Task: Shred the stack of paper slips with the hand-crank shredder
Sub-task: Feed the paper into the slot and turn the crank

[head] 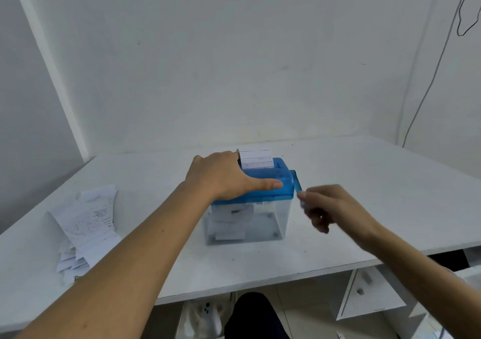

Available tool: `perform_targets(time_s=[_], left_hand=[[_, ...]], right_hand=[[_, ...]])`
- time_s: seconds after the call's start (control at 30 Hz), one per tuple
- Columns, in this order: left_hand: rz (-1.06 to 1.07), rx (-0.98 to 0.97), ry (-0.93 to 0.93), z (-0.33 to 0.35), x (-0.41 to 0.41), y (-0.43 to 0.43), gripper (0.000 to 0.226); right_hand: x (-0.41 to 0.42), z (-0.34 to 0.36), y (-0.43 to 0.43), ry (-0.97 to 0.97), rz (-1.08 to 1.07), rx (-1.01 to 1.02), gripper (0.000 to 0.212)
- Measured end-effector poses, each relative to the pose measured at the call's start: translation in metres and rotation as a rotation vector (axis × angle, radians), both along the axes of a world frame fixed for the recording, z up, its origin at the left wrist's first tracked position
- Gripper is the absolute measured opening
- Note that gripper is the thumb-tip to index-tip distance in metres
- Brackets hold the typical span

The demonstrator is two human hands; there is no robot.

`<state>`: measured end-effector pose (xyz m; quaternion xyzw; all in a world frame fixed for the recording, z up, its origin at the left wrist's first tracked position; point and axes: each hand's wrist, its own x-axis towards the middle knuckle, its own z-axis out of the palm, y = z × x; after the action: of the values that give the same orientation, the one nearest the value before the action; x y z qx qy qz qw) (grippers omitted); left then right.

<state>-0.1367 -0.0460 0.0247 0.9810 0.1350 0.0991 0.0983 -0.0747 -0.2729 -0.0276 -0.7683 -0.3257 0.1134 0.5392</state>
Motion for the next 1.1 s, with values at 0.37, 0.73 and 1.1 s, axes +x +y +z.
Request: perform_targets(time_s=[0.37,0.73,1.1], left_hand=[[0.016,0.018,-0.031,-0.002,0.002,0.002,0.102],[-0.004,0.004,-0.035,-0.002,0.004,0.002,0.100],[-0.037,0.010,-0.041,-0.003,0.003,0.002,0.095]], right_hand=[[0.031,0.047,0.008,-0.232,0.016,0.042,0.051],[0.068,0.048,0.060,-0.285,-0.279,0.311,0.035],[0.087,0.003,0.078,-0.070,-0.391,0.076,0.043]])
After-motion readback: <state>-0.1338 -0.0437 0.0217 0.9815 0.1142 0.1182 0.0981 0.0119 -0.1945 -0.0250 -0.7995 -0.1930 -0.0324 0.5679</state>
